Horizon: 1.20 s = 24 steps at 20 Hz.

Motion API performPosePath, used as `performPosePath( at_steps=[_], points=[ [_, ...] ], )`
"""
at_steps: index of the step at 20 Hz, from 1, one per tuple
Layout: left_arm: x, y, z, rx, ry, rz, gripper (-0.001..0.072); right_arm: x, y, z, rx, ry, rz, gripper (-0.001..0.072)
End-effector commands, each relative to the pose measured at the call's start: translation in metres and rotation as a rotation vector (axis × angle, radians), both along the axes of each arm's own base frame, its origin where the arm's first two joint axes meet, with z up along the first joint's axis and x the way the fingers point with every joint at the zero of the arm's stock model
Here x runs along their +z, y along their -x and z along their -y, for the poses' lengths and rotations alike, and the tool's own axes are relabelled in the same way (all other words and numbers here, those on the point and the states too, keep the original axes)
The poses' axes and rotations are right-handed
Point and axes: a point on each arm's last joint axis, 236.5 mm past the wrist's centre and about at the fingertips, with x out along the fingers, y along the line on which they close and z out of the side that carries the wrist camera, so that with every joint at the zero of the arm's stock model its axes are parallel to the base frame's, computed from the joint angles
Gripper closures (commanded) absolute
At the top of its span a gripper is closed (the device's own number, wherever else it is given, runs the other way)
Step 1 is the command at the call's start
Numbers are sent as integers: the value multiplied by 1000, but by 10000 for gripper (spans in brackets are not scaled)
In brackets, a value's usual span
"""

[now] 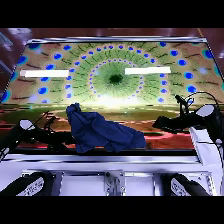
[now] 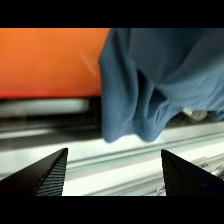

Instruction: Fold the shirts.

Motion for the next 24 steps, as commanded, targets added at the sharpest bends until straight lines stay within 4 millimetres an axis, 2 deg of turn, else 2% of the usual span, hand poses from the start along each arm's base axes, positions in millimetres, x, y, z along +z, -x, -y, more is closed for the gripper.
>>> performPosePath(
  at_steps=[1, 2, 9, 11, 13, 14, 15, 16, 17, 24],
  points=[
    [-9, -7, 10, 24, 1, 37, 43, -13, 5, -6, -2, -39, -74, 56],
    [-11, -9, 13, 26, 2, 38, 97, -16, 6, -7, -3, -45, -87, 56],
    [-30, -5, 28, 0, 25, -10, 106, -19, 7, -7, -3, -50, -103, 56],
    [-33, -9, 34, 12, 29, 0, 223, -20, 7, -8, -8, -56, -112, 56],
    [-37, -8, 40, 0, 25, 1, 285, -23, 8, -12, -13, -74, -132, 55],
    [-38, -5, 42, -13, 24, -8, 458, -26, 8, -13, -15, -84, -145, 55],
    [-39, -3, 44, -22, 24, -13, 577, -29, 9, -15, -18, -96, -163, 55],
    [-38, -1, 44, -35, 30, -12, 640, -33, 10, -17, -20, -106, -181, 55],
    [-36, 0, 44, -55, 39, -5, 668, -37, 12, -18, -21, -116, -205, 55],
    [-14, -8, 45, -106, 54, 82, 669, -66, 46, -35, -24, -195, -333, 58]
  ],
)
